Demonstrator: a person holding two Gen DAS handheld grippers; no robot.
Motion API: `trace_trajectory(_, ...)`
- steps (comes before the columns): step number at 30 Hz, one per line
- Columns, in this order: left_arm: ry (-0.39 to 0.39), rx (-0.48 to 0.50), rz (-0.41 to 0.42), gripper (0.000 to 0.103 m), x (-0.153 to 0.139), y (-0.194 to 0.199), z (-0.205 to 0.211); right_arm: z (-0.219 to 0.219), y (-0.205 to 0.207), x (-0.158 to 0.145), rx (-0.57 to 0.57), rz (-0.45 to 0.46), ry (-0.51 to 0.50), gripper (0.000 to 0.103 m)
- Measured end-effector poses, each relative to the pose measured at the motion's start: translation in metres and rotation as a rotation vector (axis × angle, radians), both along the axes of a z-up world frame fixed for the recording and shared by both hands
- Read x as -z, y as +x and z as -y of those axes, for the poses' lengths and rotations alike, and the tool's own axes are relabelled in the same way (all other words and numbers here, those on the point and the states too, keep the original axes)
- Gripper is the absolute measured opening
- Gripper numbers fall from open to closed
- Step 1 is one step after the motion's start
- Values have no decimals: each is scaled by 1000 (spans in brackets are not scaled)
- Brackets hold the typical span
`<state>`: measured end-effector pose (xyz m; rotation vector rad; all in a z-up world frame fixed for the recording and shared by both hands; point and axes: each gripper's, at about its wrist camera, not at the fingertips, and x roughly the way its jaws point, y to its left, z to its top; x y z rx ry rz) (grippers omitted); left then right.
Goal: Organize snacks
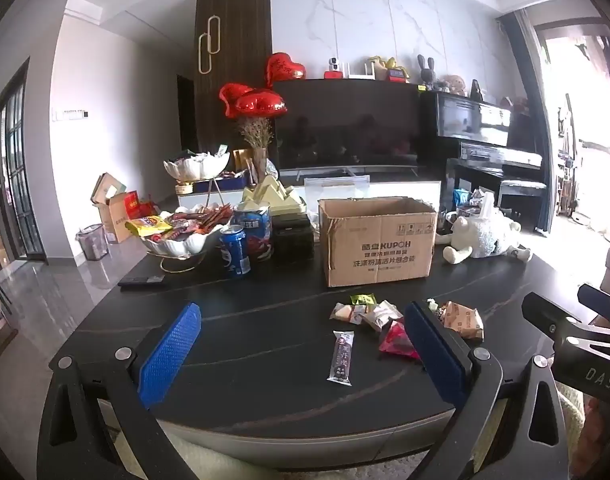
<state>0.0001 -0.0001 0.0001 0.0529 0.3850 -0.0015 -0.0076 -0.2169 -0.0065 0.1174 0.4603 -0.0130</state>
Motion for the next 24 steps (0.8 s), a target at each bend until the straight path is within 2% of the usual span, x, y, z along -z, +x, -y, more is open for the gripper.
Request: trace_trajectory(24,3,-13,34,103,-7,-3,-5,-2,-3,-3,-4,7,-10,102)
